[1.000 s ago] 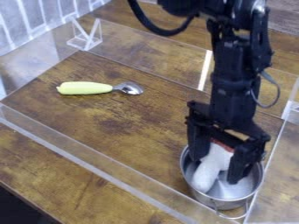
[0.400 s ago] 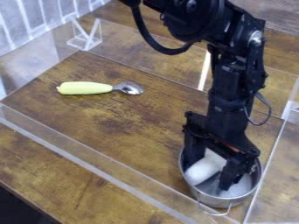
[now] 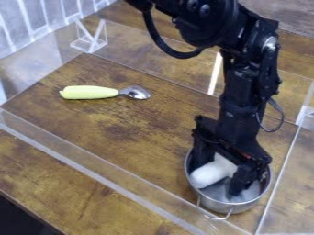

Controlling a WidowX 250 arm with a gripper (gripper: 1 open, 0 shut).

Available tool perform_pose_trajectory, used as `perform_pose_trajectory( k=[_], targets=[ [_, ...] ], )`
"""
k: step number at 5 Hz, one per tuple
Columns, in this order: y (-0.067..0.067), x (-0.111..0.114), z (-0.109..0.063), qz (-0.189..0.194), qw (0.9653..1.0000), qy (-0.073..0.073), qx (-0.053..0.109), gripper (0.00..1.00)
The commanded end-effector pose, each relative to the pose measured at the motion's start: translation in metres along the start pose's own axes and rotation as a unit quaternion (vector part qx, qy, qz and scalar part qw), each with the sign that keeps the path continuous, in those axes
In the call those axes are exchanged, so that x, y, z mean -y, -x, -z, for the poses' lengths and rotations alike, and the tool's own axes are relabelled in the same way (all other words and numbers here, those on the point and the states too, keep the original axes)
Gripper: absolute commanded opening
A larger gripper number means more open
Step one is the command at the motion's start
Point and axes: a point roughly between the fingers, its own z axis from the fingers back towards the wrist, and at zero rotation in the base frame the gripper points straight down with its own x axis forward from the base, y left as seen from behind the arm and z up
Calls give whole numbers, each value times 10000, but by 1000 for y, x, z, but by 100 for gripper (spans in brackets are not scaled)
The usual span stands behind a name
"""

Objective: Put the mushroom in the silver pot

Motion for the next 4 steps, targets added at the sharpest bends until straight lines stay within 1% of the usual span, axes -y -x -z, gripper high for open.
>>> perform_pose_trajectory(
  k=[1,4],
  targets=[
    [-12,-5,-19,-57,9992,-79,398,100],
    [-17,-9,-19,-158,9977,-188,627,100]
  ],
)
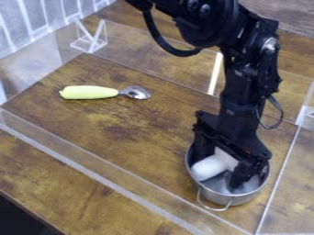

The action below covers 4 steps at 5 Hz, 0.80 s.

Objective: Put the mushroom in the silver pot

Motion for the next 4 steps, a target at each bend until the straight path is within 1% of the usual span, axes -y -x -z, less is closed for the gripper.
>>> perform_pose_trajectory(
  k=[1,3,4],
  targets=[
    [-8,-2,-18,-45,9993,-11,368,100],
    [-12,-10,-55,-247,9984,-138,486,100],
    [-17,-17,-83,-410,9970,-227,623,100]
  ],
)
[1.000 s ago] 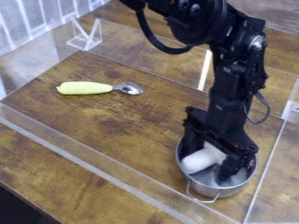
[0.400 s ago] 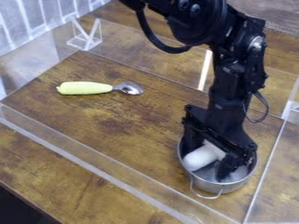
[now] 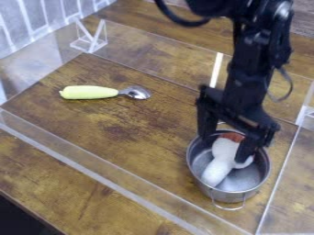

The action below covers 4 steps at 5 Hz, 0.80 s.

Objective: Put the mushroom in the silver pot

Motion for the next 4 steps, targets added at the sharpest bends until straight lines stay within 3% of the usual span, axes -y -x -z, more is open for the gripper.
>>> perform_pose_trajectory(
  k=[1,2,3,4],
  targets=[
    [-16,-27,-67,-356,9971,-110,667,100],
    [-23,-58,-92,-636,9943,-32,858,100],
    [-20,-90,-98,-827,9924,94,908,100],
    [-12,-81,-94,-678,9941,132,837,100]
  ],
)
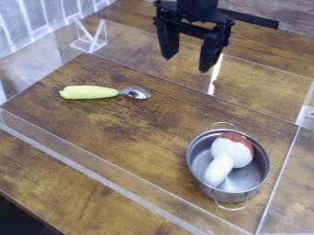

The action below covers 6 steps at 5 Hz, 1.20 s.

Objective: Put the mushroom in the silver pot

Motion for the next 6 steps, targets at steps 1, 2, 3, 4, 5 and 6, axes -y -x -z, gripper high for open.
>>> perform_pose_trajectory(
  k=[1,2,3,4,5,6],
  targets=[
    [-1,7,-23,75,9993,28,358,100],
    [0,9,-12,81,9997,40,233,100],
    [1,12,-1,103,9999,48,114,100],
    [1,17,7,215,9997,77,26,100],
    [3,24,10,375,9993,72,-15,100],
    [4,30,9,485,9988,29,-48,100]
  ],
)
